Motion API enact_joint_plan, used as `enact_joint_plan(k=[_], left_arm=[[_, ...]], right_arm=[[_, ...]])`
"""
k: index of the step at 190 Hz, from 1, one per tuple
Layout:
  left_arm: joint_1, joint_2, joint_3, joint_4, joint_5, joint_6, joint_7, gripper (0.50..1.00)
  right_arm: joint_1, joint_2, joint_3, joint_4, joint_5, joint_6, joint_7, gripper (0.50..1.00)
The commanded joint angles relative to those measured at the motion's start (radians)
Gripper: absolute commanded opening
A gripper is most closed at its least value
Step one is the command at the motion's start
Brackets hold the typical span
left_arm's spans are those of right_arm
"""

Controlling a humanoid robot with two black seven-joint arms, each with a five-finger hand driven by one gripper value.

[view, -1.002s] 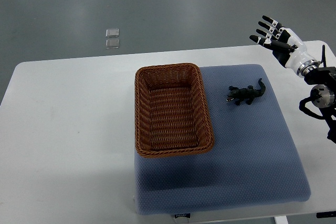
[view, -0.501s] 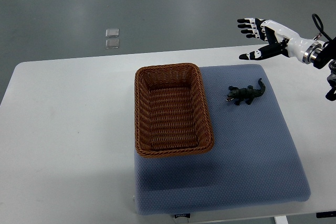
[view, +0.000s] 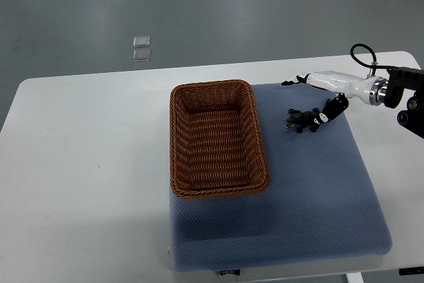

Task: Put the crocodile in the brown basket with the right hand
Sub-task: 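Reach the right hand down over the green toy crocodile, then close the right hand fingers around the crocodile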

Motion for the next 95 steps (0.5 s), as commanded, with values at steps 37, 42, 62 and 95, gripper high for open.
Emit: enact_joint_plan(k=[37, 42, 62, 95], left_arm=[[0.000, 0.000, 0.001, 0.000, 0.000, 0.000, 0.000, 1.000], [0.000, 0.000, 0.001, 0.000, 0.000, 0.000, 0.000, 1.000], [0.000, 0.000, 0.000, 0.000, 0.000, 0.000, 0.000, 1.000], [0.000, 0.000, 0.000, 0.000, 0.000, 0.000, 0.000, 1.000]], right_arm=[[0.024, 0.001, -0.153, -0.007, -0.033, -0.114, -0.014, 0.917], [0.024, 0.004, -0.157, -0.010, -0.035, -0.120, -0.014, 0.917], [0.026, 0.010, -0.177, -0.016, -0.036, -0.146, -0.020, 0.913], [0.026, 0.021, -0.183, -0.044, -0.044, -0.172, -0.041, 0.905]])
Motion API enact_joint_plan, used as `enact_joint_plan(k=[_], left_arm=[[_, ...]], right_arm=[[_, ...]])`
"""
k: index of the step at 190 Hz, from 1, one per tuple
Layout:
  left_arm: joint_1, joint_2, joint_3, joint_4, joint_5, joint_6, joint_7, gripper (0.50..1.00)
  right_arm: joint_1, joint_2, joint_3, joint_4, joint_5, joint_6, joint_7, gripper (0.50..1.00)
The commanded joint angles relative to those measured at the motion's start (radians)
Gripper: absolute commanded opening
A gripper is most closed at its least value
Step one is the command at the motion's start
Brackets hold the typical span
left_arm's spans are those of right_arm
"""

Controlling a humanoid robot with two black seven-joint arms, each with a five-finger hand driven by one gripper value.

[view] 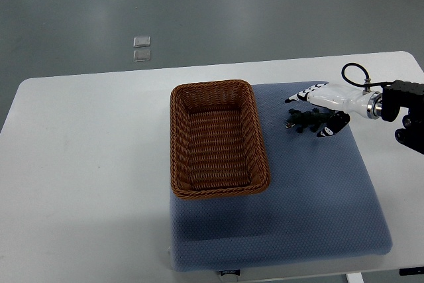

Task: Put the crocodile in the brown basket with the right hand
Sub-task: 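Close the right hand fingers around the crocodile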

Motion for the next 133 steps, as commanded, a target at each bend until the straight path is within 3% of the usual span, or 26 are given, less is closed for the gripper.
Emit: enact_joint_plan(k=[1, 133], left_arm=[[0.000, 0.000, 0.000, 0.000, 0.000, 0.000, 0.000, 1.000], [0.000, 0.000, 0.000, 0.000, 0.000, 0.000, 0.000, 1.000]], right_arm=[[0.000, 0.006, -0.002, -0.017, -0.004, -0.013, -0.008, 0.905], [0.000, 0.026, -0.019, -0.029, -0.007, -0.022, -0.017, 0.893]])
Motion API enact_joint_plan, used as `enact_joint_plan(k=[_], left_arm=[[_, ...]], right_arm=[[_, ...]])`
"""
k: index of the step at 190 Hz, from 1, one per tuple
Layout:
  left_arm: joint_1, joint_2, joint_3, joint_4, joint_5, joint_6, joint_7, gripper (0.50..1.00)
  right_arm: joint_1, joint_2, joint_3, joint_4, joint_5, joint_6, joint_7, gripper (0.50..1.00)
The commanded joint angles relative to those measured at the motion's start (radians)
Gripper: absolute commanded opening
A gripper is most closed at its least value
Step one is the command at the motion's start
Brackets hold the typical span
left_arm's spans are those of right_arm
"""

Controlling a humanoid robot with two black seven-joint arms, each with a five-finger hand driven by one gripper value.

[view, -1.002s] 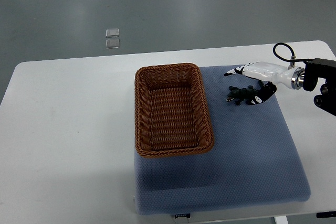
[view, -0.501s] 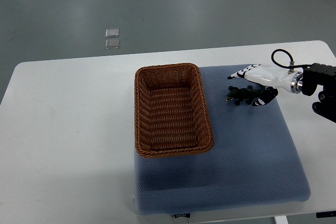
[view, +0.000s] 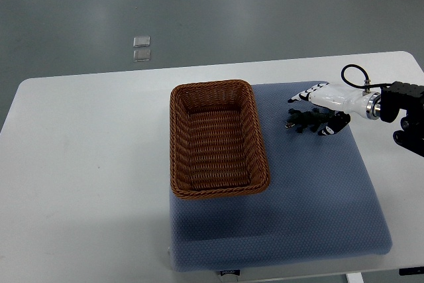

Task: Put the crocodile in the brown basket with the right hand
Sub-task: 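Close the right hand fingers around the crocodile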

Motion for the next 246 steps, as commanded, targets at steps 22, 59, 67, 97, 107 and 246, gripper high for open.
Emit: enact_joint_plan(k=[22, 59, 67, 97, 107, 246], left_arm=[[0.000, 0.000, 0.000, 0.000, 0.000, 0.000, 0.000, 1.000], [0.000, 0.000, 0.000, 0.000, 0.000, 0.000, 0.000, 1.000], [0.000, 0.000, 0.000, 0.000, 0.000, 0.000, 0.000, 1.000], [0.000, 0.000, 0.000, 0.000, 0.000, 0.000, 0.000, 1.000], [0.000, 0.000, 0.001, 0.000, 0.000, 0.000, 0.000, 1.000], [0.000, 0.000, 0.000, 0.000, 0.000, 0.000, 0.000, 1.000]], right_arm=[[0.000, 0.017, 0.000, -0.011, -0.022, -0.018, -0.018, 0.877], [-0.002, 0.025, 0.000, -0.011, -0.025, -0.024, -0.022, 0.868], [-0.002, 0.025, 0.000, -0.011, -0.026, -0.024, -0.022, 0.868], [0.000, 0.025, -0.011, -0.012, -0.026, -0.024, -0.022, 0.856], [0.000, 0.025, -0.020, -0.012, -0.026, -0.024, -0.023, 0.852], [-0.002, 0.031, -0.026, -0.027, -0.026, -0.040, -0.029, 0.527]])
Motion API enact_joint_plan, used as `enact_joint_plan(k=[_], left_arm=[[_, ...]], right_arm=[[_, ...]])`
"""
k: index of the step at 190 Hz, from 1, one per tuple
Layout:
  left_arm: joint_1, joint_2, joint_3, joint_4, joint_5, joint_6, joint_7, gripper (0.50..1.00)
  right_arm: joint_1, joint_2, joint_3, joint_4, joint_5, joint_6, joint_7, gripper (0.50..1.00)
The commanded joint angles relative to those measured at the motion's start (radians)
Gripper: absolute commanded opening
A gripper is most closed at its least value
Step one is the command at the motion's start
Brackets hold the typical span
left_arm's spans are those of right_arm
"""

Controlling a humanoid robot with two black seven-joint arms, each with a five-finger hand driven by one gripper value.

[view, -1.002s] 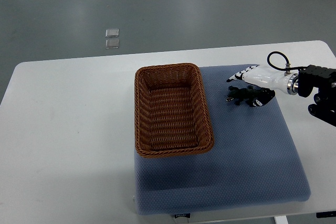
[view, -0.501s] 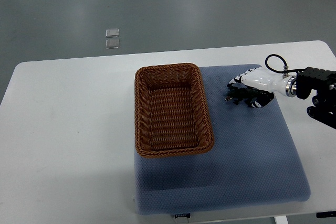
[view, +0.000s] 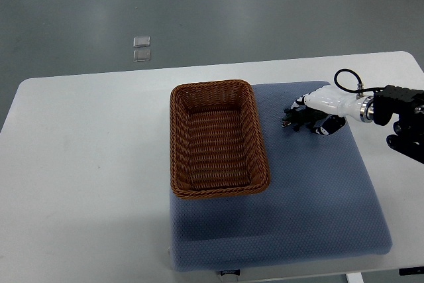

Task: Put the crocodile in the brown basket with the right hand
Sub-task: 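Close the right hand fingers around the crocodile, then lift the crocodile and carry it over the wicker basket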

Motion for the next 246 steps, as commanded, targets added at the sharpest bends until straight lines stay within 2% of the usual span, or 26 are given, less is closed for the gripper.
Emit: enact_joint_plan(k=[1, 5, 71, 135, 184, 246], left_arm=[[0.000, 0.000, 0.001, 0.000, 0.000, 0.000, 0.000, 1.000], [0.000, 0.000, 0.000, 0.000, 0.000, 0.000, 0.000, 1.000], [0.000, 0.000, 0.000, 0.000, 0.000, 0.000, 0.000, 1.000], [0.000, 0.000, 0.000, 0.000, 0.000, 0.000, 0.000, 1.000], [0.000, 0.000, 0.000, 0.000, 0.000, 0.000, 0.000, 1.000], [0.000, 0.000, 0.000, 0.000, 0.000, 0.000, 0.000, 1.000]], right_arm=[[-0.001, 0.000, 0.000, -0.005, 0.000, -0.003, -0.001, 0.515], [-0.001, 0.000, 0.001, -0.005, 0.000, -0.003, -0.001, 0.500], [0.002, -0.015, 0.015, -0.009, 0.003, -0.034, 0.001, 0.500], [0.088, -0.026, 0.020, 0.011, 0.015, -0.075, 0.017, 0.500], [0.180, -0.012, 0.020, 0.158, 0.003, -0.101, 0.020, 0.500], [0.228, 0.058, 0.018, 0.236, -0.031, -0.092, 0.042, 0.500]])
